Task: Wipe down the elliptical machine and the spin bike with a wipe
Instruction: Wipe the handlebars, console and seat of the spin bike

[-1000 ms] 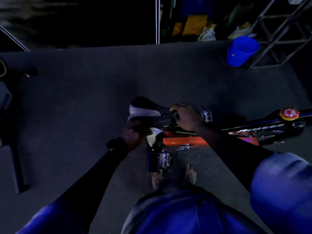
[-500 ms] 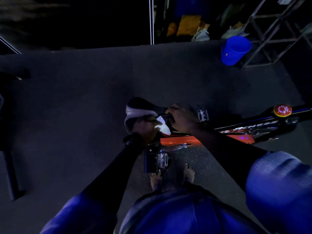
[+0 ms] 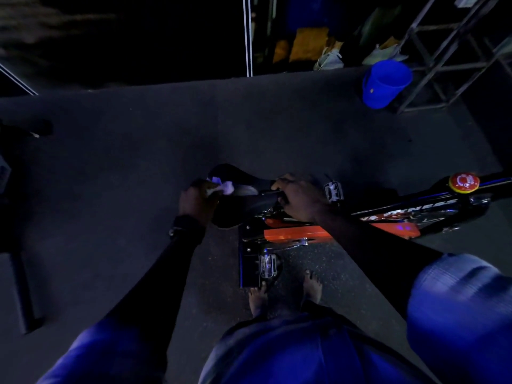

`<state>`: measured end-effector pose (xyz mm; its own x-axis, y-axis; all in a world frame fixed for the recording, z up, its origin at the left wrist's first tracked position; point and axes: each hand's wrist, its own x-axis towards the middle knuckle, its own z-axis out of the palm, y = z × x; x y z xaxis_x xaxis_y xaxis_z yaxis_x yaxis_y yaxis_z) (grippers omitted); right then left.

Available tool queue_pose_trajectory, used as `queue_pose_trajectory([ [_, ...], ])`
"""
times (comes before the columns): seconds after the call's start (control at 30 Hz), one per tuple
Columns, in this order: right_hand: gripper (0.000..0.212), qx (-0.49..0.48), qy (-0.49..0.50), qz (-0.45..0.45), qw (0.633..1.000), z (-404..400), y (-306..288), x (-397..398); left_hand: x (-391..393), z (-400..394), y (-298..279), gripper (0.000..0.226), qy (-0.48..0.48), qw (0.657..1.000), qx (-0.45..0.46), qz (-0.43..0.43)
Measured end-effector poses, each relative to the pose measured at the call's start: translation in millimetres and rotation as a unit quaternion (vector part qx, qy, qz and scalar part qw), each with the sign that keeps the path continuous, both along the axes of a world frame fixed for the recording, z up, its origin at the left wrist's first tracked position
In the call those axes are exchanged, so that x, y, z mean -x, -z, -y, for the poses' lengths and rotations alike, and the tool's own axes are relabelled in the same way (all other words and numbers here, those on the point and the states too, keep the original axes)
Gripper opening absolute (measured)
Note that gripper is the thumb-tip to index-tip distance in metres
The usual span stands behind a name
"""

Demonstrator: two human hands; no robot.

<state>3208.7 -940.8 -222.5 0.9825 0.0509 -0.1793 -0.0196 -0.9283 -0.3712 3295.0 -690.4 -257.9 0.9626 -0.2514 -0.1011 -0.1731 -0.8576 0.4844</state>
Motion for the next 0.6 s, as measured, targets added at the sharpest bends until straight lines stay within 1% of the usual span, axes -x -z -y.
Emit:
queue_pose_trajectory([
  [0.03,0.035,0.002,-0.002,0.000,1.000,0,-1,0,3,13,-8,0.036,-0.005,1.000,-0.011,0.011],
  [0.07,0.036,0.003,-0.006,-0.001,1.000,1,-1,-1,9,27,-14,0.036,0.032,0.999,-0.012,0.040],
  [0.1,0.037,0.002,-0.007,-0.001,1.000,2,-3,-1,18,42,-19,0.035,0.106,0.991,-0.028,0.075],
  [0.13,0.038,-0.002,-0.003,0.000,1.000,3,-4,-2,28,54,-23,0.033,0.195,0.974,-0.054,0.106],
  [0.17,0.039,-0.005,0.004,0.000,1.000,3,-4,-2,34,62,-25,0.035,0.254,0.960,-0.057,0.105],
  [0.2,0.040,-0.008,0.010,-0.002,1.000,3,-4,-2,35,63,-23,0.037,0.267,0.958,-0.053,0.092],
  [0.23,0.041,-0.008,0.012,-0.005,1.000,3,-5,-1,32,59,-23,0.038,0.239,0.967,-0.040,0.078],
  [0.27,0.041,-0.005,0.009,-0.007,1.000,3,-4,-1,24,49,-20,0.036,0.178,0.981,-0.027,0.066],
  [0.3,0.042,0.003,0.002,-0.006,1.000,2,-3,-1,16,38,-17,0.033,0.097,0.994,-0.009,0.048],
  [0.33,0.044,0.015,-0.005,-0.003,1.000,1,-2,-2,8,26,-13,0.031,0.030,0.999,-0.005,0.031],
  [0.37,0.047,0.025,-0.010,0.002,1.000,-2,-1,-4,3,23,-11,0.030,0.002,1.000,-0.016,0.017],
  [0.4,0.049,0.030,-0.013,0.006,0.999,-7,-1,-7,1,26,-8,0.029,0.020,0.999,-0.027,0.016],
  [0.47,0.049,0.027,-0.021,0.013,0.999,-18,-2,-12,12,52,-9,0.029,0.141,0.988,-0.065,0.024],
  [0.53,0.048,0.009,-0.038,0.016,0.999,-28,-4,-18,21,69,-13,0.033,0.184,0.978,-0.092,0.019],
  [0.6,0.047,-0.007,-0.052,0.016,0.999,-32,-3,-24,17,54,-17,0.039,0.097,0.993,-0.070,-0.012],
])
